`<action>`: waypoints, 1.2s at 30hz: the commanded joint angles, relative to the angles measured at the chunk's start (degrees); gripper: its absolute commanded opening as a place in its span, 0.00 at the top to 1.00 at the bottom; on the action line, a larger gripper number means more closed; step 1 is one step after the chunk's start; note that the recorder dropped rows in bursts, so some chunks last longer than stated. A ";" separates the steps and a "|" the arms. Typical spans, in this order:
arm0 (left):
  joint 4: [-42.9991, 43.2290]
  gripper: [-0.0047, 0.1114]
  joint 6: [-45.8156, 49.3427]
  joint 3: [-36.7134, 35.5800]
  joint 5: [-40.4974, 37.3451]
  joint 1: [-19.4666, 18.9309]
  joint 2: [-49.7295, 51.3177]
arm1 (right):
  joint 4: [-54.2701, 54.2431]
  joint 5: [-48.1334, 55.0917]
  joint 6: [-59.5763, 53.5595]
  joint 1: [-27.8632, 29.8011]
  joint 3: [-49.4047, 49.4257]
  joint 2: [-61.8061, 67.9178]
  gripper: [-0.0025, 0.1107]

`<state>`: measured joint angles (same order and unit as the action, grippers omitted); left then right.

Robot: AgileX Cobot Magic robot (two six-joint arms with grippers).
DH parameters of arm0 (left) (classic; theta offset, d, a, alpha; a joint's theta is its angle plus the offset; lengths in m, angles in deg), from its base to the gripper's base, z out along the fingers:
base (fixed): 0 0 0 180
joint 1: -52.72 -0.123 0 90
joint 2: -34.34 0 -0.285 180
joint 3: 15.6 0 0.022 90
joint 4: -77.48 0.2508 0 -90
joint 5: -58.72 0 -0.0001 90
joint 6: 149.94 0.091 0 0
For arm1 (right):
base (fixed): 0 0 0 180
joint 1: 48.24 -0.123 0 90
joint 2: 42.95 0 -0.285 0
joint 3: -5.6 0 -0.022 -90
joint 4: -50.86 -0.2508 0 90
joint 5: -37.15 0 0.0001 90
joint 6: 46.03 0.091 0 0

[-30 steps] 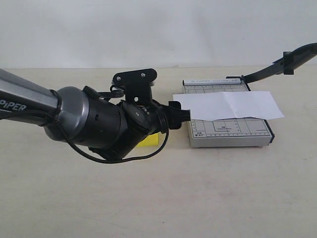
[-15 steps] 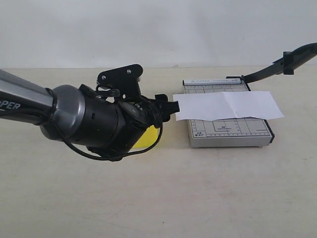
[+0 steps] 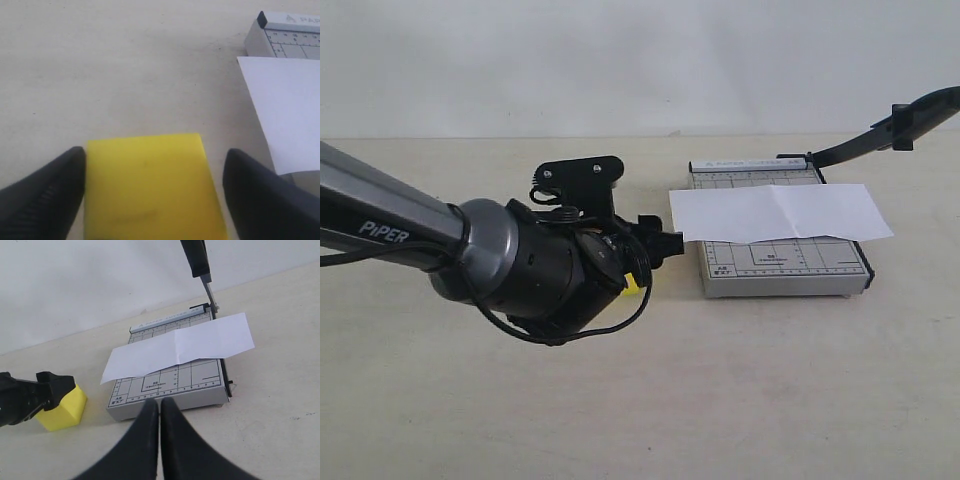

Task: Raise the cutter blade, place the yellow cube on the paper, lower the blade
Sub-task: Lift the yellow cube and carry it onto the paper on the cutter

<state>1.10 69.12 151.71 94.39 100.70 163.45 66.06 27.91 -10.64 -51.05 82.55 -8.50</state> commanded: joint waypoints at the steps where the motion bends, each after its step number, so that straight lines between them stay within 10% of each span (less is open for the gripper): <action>1: -0.57 0.56 -0.55 -0.19 0.53 -0.13 0.05 | 0.15 -0.86 0.23 -0.01 0.27 -0.08 0.96; 6: -2.30 0.92 -0.55 -0.19 0.31 -0.13 0.05 | 0.15 -0.97 0.54 -0.01 0.27 -0.08 0.96; 14: 0.59 0.92 3.16 -0.19 3.04 0.16 -10.21 | 0.15 -1.21 0.54 -0.01 0.27 -0.08 0.96; 20: 26.73 0.92 -25.31 9.60 -5.39 0.26 -6.04 | 0.15 -1.21 0.54 -0.01 0.27 -0.08 0.96; 28: 25.80 0.92 -18.60 35.63 -16.19 0.92 14.23 | 0.15 -1.21 0.54 -0.01 0.27 -0.08 0.96; 36: 19.64 0.92 -6.07 37.98 -15.13 1.18 17.39 | 0.34 -0.80 0.54 -0.01 0.27 -0.08 0.96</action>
<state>23.30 59.49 189.09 78.19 101.44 180.97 66.06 27.48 -10.02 -51.05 82.55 -8.50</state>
